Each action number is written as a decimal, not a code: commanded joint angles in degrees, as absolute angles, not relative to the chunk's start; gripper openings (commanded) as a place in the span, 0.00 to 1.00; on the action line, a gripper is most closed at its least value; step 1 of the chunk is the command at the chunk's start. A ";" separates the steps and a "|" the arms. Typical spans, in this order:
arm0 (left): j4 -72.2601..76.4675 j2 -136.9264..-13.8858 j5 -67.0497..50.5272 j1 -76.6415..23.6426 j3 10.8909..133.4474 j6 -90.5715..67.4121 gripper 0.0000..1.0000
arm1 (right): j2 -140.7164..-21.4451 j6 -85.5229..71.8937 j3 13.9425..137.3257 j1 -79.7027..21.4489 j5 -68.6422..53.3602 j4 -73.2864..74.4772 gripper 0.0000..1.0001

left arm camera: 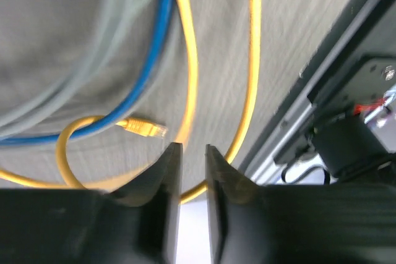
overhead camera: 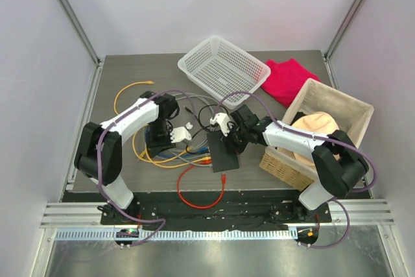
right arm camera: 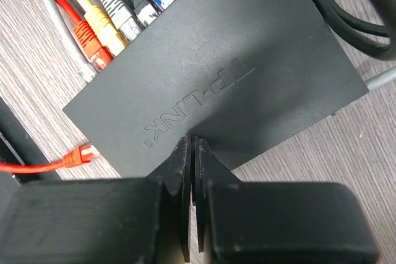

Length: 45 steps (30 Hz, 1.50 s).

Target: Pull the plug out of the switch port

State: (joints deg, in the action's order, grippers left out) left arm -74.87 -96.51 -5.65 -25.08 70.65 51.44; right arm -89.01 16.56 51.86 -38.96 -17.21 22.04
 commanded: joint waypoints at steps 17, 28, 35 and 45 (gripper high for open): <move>-51.06 -73.11 -19.32 5.78 62.32 2.12 0.56 | -91.14 16.88 51.50 -39.20 -15.03 23.73 0.02; -42.45 -81.29 -18.02 9.31 56.25 -8.09 0.58 | -92.29 17.05 53.09 -39.20 -14.85 24.26 0.02; -40.95 -91.30 -13.97 9.67 58.62 -7.03 0.52 | -91.49 17.66 52.38 -39.29 -14.33 24.08 0.02; -54.46 -90.71 -14.59 10.28 68.19 4.20 0.17 | -89.56 18.81 50.54 -39.29 -13.18 23.91 0.02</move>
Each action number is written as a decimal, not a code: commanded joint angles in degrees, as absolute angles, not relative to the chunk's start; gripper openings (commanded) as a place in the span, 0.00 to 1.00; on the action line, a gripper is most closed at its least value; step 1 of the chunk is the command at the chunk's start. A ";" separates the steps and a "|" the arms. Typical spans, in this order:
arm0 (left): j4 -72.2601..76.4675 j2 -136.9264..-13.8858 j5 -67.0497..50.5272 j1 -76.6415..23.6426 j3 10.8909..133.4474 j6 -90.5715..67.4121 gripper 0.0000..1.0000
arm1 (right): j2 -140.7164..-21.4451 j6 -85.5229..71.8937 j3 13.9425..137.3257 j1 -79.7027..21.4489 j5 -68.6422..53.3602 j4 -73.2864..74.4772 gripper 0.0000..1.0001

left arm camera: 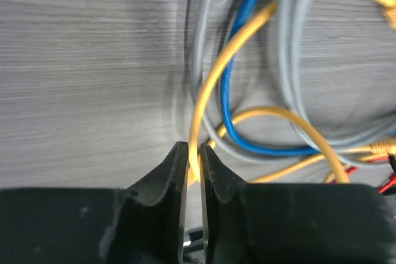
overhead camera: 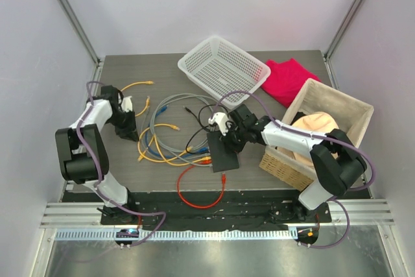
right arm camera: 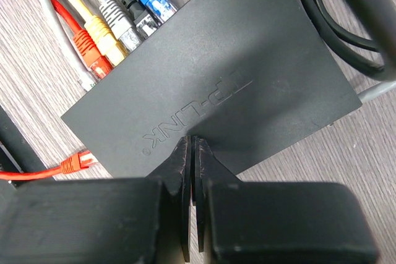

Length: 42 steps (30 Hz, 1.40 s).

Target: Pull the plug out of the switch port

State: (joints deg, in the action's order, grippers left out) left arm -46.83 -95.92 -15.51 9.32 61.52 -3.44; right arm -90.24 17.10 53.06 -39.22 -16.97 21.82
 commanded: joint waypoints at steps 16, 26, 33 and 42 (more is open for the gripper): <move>-65.58 -94.13 -21.26 10.90 73.23 16.18 0.46 | -92.90 18.37 53.35 -39.20 -13.97 24.43 0.02; -57.48 -101.42 -25.05 10.46 66.18 13.53 0.40 | -92.20 18.72 53.09 -39.20 -13.45 25.05 0.02; -54.32 -103.09 -24.17 10.46 66.09 12.75 0.35 | -92.46 18.72 53.09 -39.20 -13.45 24.70 0.02; -64.23 -100.47 -26.21 10.46 72.24 15.09 0.00 | -92.46 18.81 53.00 -39.11 -13.36 24.70 0.02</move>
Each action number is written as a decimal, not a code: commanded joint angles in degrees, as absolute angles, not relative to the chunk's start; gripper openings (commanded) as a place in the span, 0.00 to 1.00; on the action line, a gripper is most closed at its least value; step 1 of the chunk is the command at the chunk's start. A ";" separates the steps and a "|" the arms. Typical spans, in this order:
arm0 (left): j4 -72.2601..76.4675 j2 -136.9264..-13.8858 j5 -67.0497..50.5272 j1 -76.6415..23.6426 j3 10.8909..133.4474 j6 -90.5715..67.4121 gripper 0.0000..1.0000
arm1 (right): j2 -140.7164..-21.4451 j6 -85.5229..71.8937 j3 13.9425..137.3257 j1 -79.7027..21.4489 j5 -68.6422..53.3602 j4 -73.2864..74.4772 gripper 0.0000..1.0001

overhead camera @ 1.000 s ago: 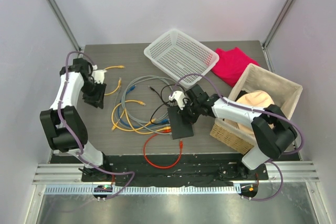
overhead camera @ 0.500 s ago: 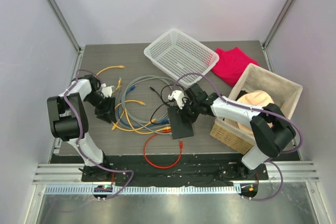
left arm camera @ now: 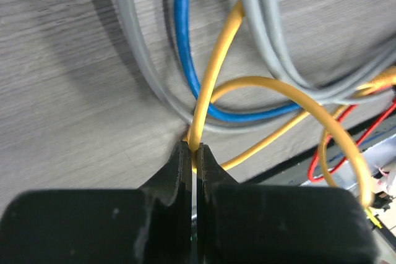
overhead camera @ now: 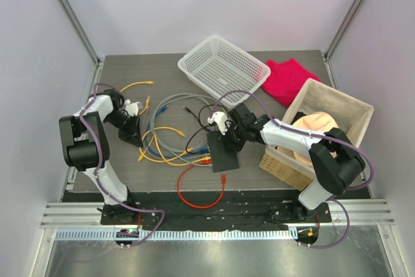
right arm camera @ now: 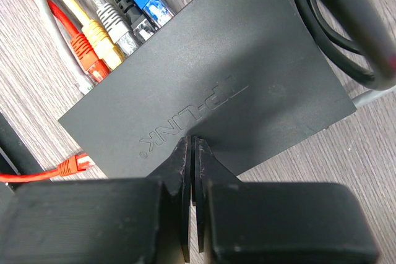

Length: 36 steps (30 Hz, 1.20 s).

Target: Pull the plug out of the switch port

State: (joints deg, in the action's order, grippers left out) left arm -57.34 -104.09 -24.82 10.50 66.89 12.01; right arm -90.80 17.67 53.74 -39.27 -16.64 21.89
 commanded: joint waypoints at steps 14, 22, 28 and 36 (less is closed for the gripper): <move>-77.09 -88.78 -0.88 10.55 88.41 30.34 0.00 | -94.13 18.37 54.40 -39.20 -13.71 24.35 0.02; -53.90 -79.81 -6.24 10.37 90.79 12.67 0.00 | -93.87 18.72 54.49 -39.20 -13.27 24.87 0.02; -65.70 -91.44 -4.90 8.44 107.19 23.25 0.00 | -92.81 19.60 54.05 -39.29 -12.13 25.14 0.02; -68.70 -93.44 -0.45 8.18 112.17 30.86 0.00 | -92.99 19.69 54.14 -39.20 -12.30 24.87 0.02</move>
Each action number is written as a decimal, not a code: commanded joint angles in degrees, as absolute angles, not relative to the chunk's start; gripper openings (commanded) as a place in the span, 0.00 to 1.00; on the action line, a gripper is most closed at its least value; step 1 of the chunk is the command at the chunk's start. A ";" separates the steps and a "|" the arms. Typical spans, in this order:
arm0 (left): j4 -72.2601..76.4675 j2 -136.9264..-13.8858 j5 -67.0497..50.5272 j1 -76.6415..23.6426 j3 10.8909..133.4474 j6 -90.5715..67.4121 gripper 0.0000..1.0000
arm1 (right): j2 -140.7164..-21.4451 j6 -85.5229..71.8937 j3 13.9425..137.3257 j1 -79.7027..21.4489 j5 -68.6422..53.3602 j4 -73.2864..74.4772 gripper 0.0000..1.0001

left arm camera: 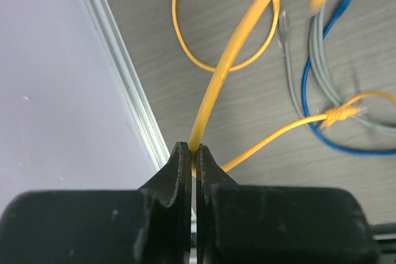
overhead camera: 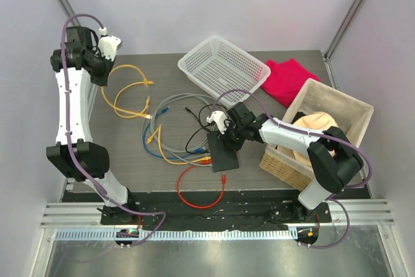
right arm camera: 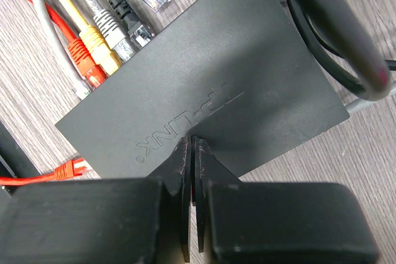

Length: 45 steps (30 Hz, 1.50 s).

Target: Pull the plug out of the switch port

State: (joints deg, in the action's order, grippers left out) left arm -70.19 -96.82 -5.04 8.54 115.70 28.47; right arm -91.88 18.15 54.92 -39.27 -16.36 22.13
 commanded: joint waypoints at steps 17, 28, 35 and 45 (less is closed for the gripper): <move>-11.09 -74.17 7.62 7.91 64.16 -26.60 0.00 | -92.20 20.30 53.70 -39.29 -11.34 25.05 0.02; 0.18 -85.78 14.50 10.98 63.90 -37.09 0.20 | -92.90 21.27 54.40 -39.29 -10.55 25.31 0.02; -9.32 -80.80 1.87 13.09 63.03 -38.41 1.00 | -93.16 21.62 55.20 -39.29 -9.93 25.23 0.02; -14.04 -71.19 -24.34 -5.97 56.87 -14.35 1.00 | -95.10 19.60 55.89 -39.29 -12.04 25.66 0.02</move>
State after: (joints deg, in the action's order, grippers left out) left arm -9.69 -72.82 -13.65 1.15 57.34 -29.87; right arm -92.29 20.14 55.79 -39.27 -13.37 22.68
